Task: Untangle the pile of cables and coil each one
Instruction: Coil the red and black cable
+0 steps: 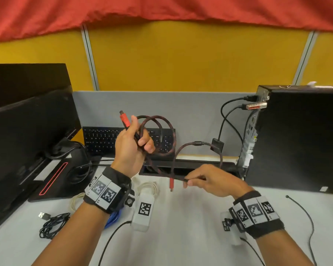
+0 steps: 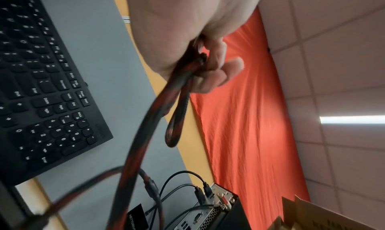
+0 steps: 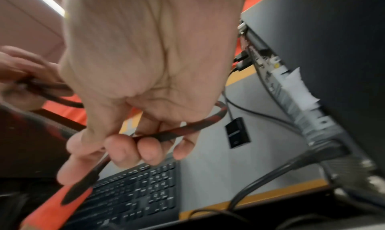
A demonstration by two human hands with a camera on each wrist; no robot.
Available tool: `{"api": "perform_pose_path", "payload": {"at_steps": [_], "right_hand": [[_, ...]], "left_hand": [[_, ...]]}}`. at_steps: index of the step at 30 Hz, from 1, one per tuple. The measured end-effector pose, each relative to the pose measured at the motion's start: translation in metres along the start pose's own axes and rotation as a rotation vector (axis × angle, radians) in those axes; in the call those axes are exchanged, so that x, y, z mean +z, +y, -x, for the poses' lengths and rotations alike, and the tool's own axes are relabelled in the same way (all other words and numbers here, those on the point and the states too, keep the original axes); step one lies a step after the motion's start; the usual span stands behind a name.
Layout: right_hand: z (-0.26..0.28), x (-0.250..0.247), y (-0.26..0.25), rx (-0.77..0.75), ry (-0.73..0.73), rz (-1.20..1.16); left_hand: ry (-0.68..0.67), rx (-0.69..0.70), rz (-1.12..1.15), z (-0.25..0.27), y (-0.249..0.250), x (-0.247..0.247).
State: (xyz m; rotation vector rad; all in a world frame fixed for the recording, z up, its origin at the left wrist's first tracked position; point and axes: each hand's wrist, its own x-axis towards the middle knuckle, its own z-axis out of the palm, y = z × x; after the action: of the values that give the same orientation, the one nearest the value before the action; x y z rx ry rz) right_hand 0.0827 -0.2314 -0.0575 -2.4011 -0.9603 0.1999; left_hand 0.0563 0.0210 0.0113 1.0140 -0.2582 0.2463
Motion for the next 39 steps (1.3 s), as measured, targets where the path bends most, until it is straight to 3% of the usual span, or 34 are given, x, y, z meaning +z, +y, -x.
{"api": "perform_pose_path", "payload": {"at_steps": [6, 14, 19, 23, 26, 28, 31, 35, 37, 39], "right_hand": [[0.020, -0.031, 0.034, 0.048, 0.202, 0.020], [0.032, -0.044, 0.043, 0.071, 0.302, -0.104], [0.020, -0.033, 0.038, 0.053, 0.186, -0.043], [0.003, -0.015, 0.031, 0.110, 0.154, -0.051], [-0.011, -0.003, 0.022, 0.061, 0.048, 0.028], [-0.019, 0.004, 0.016, 0.052, 0.051, -0.063], [-0.030, 0.006, 0.006, 0.107, 0.227, -0.342], [-0.038, -0.010, -0.012, 0.155, 0.543, -0.547], [-0.039, -0.025, -0.020, 0.133, 0.750, -0.737], [-0.037, -0.039, -0.028, 0.029, 0.859, -1.013]], "left_hand": [[-0.059, -0.176, 0.116, 0.000, -0.008, -0.012], [-0.084, -0.341, 0.138, -0.002, -0.008, -0.018], [0.021, -0.300, -0.023, 0.000, -0.012, -0.016], [-0.014, -0.236, -0.156, 0.004, -0.017, -0.011], [-0.052, -0.192, -0.214, 0.007, -0.017, -0.006], [-0.088, -0.165, -0.246, 0.007, -0.015, -0.005], [-0.152, -0.172, -0.345, 0.009, -0.015, -0.004], [-0.210, -0.264, -0.495, 0.019, -0.030, -0.010], [-0.187, -0.310, -0.532, 0.023, -0.041, -0.015], [-0.124, -0.347, -0.535, 0.027, -0.051, -0.020]]}}
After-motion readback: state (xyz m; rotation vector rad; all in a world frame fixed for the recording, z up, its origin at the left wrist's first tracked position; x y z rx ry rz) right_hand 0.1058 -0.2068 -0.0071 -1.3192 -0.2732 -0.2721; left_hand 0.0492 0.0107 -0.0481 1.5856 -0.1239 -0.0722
